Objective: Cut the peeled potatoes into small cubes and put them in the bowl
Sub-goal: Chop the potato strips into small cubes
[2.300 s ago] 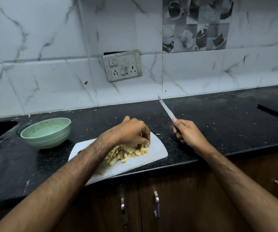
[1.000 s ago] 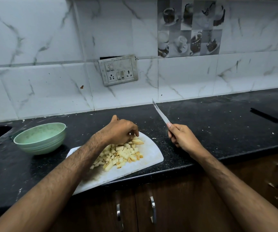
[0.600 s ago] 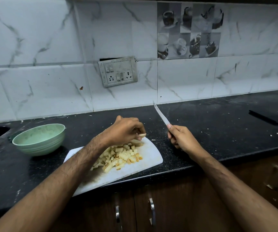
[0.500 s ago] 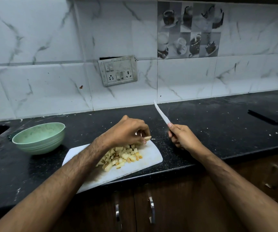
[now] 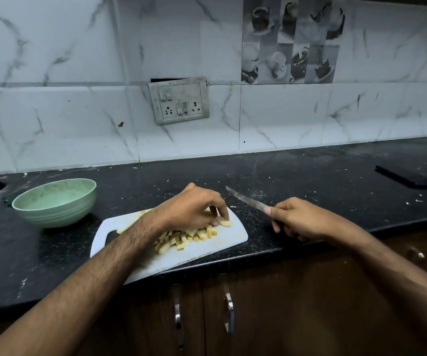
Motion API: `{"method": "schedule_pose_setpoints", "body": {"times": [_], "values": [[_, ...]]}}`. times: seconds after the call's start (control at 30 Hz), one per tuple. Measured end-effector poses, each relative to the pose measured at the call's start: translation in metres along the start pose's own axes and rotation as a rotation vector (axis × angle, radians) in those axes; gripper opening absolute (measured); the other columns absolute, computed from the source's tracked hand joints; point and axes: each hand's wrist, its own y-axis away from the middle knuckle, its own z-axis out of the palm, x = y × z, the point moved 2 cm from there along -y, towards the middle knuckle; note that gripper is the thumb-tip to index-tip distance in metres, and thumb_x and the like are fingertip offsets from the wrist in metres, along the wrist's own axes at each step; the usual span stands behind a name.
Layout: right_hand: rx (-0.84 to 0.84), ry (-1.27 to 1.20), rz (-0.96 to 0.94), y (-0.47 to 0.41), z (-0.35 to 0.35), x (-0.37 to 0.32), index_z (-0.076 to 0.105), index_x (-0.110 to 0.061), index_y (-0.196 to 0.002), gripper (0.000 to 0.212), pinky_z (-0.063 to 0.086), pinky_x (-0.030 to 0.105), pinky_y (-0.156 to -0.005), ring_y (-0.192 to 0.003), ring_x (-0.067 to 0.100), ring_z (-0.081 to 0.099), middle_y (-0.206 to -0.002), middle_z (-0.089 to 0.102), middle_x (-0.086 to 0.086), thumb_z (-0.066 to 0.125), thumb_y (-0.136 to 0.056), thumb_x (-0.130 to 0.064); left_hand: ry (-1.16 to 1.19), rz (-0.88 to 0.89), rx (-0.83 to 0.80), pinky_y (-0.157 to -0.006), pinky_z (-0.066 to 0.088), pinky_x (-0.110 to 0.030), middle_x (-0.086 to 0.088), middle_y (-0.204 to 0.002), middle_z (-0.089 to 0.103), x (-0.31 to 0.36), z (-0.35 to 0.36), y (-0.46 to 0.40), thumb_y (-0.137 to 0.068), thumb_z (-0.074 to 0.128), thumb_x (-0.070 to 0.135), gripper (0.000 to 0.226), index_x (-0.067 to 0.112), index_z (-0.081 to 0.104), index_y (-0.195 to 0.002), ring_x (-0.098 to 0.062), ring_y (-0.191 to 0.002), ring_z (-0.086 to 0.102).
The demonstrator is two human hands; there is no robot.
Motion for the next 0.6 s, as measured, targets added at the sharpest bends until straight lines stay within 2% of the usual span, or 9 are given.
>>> {"method": "schedule_pose_setpoints", "body": {"times": [0.1, 0.2, 0.27, 0.37, 0.5, 0.6], "values": [[-0.003, 0.298, -0.020, 0.013, 0.003, -0.012, 0.067, -0.017, -0.072, 0.050, 0.044, 0.027, -0.055, -0.050, 0.012, 0.054, -0.055, 0.058, -0.005, 0.042, -0.102, -0.049, -0.109, -0.013, 0.115, -0.090, 0.032, -0.035, 0.021, -0.098, 0.057, -0.001, -0.008, 0.005, -0.087, 0.078, 0.031, 0.018, 0.036, 0.066, -0.099, 0.006, -0.096, 0.054], [0.030, 0.521, -0.028, 0.023, 0.006, -0.028, 0.066, -0.022, -0.073, 0.049, 0.044, 0.032, -0.063, -0.062, 0.009, 0.058, -0.062, 0.060, -0.007, 0.040, -0.101, -0.053, -0.163, -0.013, 0.177, -0.083, 0.024, -0.031, 0.020, -0.112, 0.051, -0.003, -0.014, 0.007, -0.087, 0.076, 0.034, 0.032, 0.035, 0.058, -0.114, 0.002, -0.106, 0.047], [0.045, 0.629, -0.035, 0.028, 0.008, -0.037, 0.056, -0.026, -0.069, 0.046, 0.047, 0.034, -0.070, -0.068, 0.012, 0.056, -0.067, 0.055, -0.009, 0.037, -0.102, -0.053, -0.138, -0.019, 0.104, -0.084, 0.023, -0.032, 0.021, -0.120, 0.051, -0.006, -0.015, 0.004, -0.089, 0.074, 0.036, 0.039, 0.037, 0.057, -0.124, 0.002, -0.114, 0.044], [0.073, 0.743, -0.050, 0.031, 0.013, -0.043, 0.039, -0.031, -0.064, 0.045, 0.045, 0.037, -0.073, -0.076, 0.020, 0.051, -0.071, 0.044, -0.010, 0.034, -0.102, -0.054, -0.128, -0.030, -0.089, -0.091, 0.023, -0.036, 0.024, -0.119, 0.056, -0.006, -0.013, -0.006, -0.090, 0.073, 0.038, 0.035, 0.041, 0.063, -0.124, 0.005, -0.115, 0.044], [0.092, 0.790, -0.082, 0.028, 0.013, -0.041, 0.038, -0.032, -0.067, 0.043, 0.042, 0.036, -0.071, -0.077, 0.020, 0.049, -0.078, 0.048, -0.008, 0.033, -0.102, -0.055, -0.113, -0.026, -0.177, -0.087, 0.020, -0.036, 0.029, -0.102, 0.060, -0.005, -0.005, -0.017, -0.090, 0.074, 0.035, 0.024, 0.038, 0.070, -0.114, 0.009, -0.107, 0.048], [0.069, 0.775, -0.111, 0.027, 0.013, -0.035, 0.040, -0.032, -0.071, 0.040, 0.045, 0.036, -0.072, -0.077, 0.018, 0.051, -0.075, 0.047, -0.011, 0.032, -0.102, -0.056, -0.095, -0.022, -0.178, -0.088, 0.020, -0.036, 0.029, -0.099, 0.061, -0.006, -0.002, -0.020, -0.088, 0.076, 0.032, 0.022, 0.037, 0.072, -0.109, 0.007, -0.108, 0.051]]}}
